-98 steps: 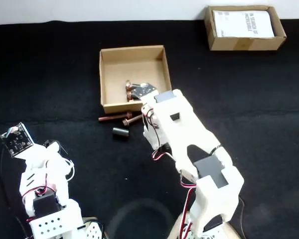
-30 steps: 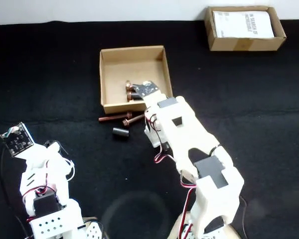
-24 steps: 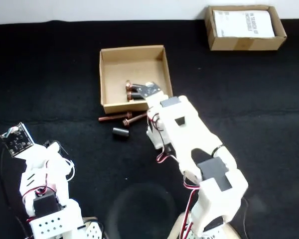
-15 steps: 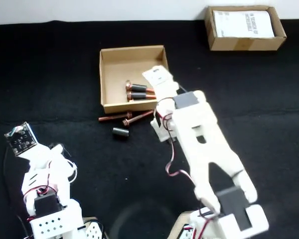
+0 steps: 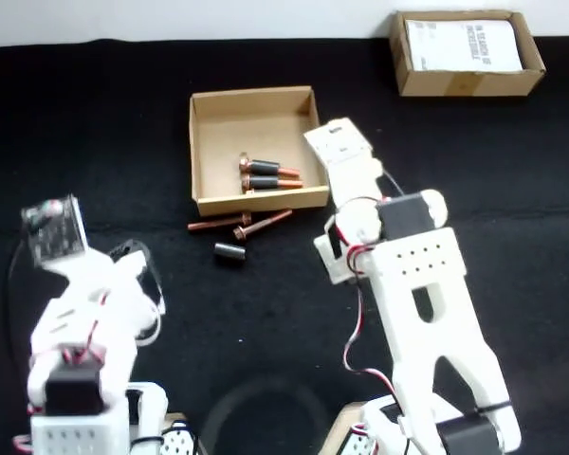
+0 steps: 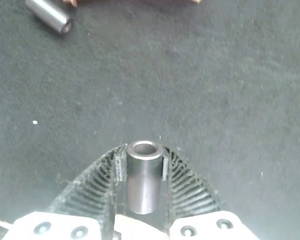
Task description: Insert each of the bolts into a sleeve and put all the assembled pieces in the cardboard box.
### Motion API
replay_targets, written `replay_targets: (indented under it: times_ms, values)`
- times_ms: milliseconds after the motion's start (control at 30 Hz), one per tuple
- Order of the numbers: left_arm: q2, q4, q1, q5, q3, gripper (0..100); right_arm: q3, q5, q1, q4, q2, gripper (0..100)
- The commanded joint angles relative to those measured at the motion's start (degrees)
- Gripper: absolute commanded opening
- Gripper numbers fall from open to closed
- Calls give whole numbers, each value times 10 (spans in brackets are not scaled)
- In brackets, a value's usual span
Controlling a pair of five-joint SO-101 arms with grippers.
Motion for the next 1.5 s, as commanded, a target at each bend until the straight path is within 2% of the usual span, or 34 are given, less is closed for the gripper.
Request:
replay_targets:
  times_ms: [0,267,533,733,833,1100,1467]
  values:
    - [172,8,14,35,-121,9,26,-2,15,3,-50,6]
    - [436,19,55,150,-274,10,183,-21,15,-87,-142,6]
    - [596,18,142,298,-356,17,231,-37,15,-94,-167,6]
    - [737,15,178,408,-401,162,229,-37,13,-94,-164,6]
    - [831,16,186,446,-457,197,231,-37,13,-91,-164,6]
    - [1017,20,190,466,-585,181,232,-37,13,-91,-163,6]
    - [1046,20,273,505,-633,184,232,-37,14,-74,-166,6]
